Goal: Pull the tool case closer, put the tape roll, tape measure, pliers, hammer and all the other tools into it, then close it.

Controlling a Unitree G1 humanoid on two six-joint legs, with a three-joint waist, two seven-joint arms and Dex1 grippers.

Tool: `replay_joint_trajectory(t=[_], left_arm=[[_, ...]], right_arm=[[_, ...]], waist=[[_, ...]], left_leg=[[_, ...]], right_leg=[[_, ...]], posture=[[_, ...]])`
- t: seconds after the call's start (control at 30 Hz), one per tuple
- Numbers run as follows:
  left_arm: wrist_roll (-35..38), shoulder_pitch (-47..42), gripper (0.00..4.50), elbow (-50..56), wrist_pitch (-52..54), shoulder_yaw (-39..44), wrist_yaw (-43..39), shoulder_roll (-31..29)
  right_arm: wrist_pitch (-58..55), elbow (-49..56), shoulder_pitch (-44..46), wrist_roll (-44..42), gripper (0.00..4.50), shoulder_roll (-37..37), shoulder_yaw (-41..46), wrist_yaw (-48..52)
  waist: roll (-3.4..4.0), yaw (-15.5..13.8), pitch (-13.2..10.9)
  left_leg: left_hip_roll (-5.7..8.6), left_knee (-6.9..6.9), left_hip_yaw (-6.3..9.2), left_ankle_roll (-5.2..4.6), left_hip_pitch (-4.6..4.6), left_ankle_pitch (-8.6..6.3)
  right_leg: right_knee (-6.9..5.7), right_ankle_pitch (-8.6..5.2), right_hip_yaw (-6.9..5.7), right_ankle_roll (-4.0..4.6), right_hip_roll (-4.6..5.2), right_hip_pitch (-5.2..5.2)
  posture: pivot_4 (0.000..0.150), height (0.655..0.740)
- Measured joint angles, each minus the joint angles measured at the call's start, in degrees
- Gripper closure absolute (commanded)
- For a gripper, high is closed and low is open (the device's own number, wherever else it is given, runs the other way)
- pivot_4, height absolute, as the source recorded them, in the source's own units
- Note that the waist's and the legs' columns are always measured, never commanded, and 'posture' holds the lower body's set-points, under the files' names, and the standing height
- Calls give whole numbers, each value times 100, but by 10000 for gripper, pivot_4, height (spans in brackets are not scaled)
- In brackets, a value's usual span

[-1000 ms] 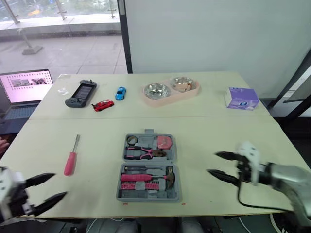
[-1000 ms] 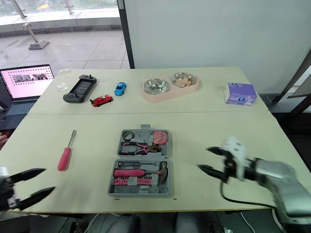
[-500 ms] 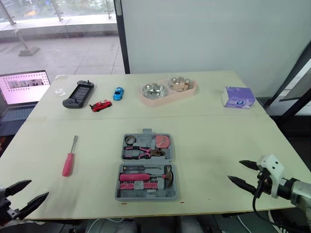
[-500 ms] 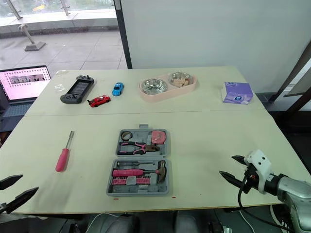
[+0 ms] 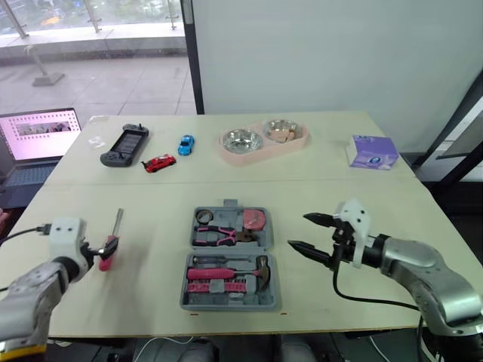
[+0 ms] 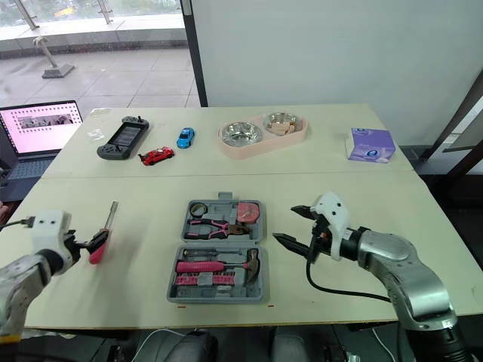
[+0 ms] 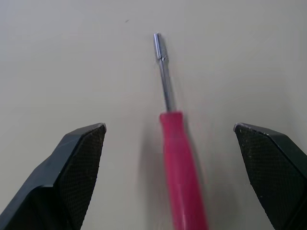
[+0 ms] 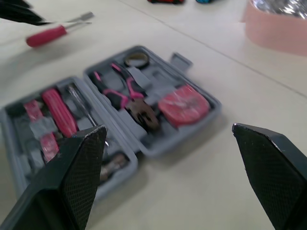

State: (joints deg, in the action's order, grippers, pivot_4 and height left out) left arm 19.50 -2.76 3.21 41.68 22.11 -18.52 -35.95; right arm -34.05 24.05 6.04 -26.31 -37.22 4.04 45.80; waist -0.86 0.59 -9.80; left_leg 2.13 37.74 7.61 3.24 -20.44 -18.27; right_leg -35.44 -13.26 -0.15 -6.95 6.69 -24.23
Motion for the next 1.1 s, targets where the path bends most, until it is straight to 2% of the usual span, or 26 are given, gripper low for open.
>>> replay_joint_trajectory(t=[0.1, 0.23, 0.43, 0.63, 0.93, 1.03, 1.1], left_arm=[[-223, -535, 0, -543, 242, -445, 57, -3], [-342, -802, 0, -1086, 392, -741, -26, -2], [-406, -1402, 0, -2072, 102, -729, -10, 57], [-376, -1523, 0, -2171, 306, -531, 53, 196], [-316, -1077, 0, -1377, 695, -340, 155, 379], [-321, -1013, 7510, -1277, 752, -343, 149, 384], [-333, -1022, 17786, -1296, 751, -344, 145, 387]], right_arm=[[-45, 21, 102, 32, 697, 108, -262, -110], [-36, 21, 83, 72, 697, 113, -380, -126], [-8, 107, 238, 28, 697, 109, -573, 22], [76, 31, 627, 33, 697, -62, -813, 486], [-23, -96, 940, 29, 697, -211, -852, 737], [-42, -117, 1099, 39, 0, -211, -895, 738], [-24, -202, 1140, 79, 0, -206, -949, 738]], waist=[[2, 18, 1], [2, 23, 1], [11, 4, 5], [26, 11, 12], [31, 20, 13], [32, 17, 13], [33, 12, 14]], left_leg=[[0, 0, -3, 4, 1, 2], [0, -3, -4, 4, 0, 2], [0, 0, -2, 16, 13, 9], [1, 4, -2, 17, 15, 10], [3, 16, -8, 17, 8, 9], [3, 16, -9, 17, 9, 9], [3, 16, -9, 17, 9, 9]], right_leg=[[-1, 2, 1, -3, 0, -5], [-3, 6, 3, -11, 1, -11], [-13, 14, 2, -9, 1, 3], [-18, 16, 2, -12, 1, 4], [-14, 17, 5, -15, 7, 3], [-14, 17, 6, -15, 7, 3], [-14, 17, 5, -15, 7, 3]], posture=[[1500, 7239], [1500, 7239], [1500, 7239], [1500, 7239], [1500, 7239], [1500, 7239], [1500, 7239]])
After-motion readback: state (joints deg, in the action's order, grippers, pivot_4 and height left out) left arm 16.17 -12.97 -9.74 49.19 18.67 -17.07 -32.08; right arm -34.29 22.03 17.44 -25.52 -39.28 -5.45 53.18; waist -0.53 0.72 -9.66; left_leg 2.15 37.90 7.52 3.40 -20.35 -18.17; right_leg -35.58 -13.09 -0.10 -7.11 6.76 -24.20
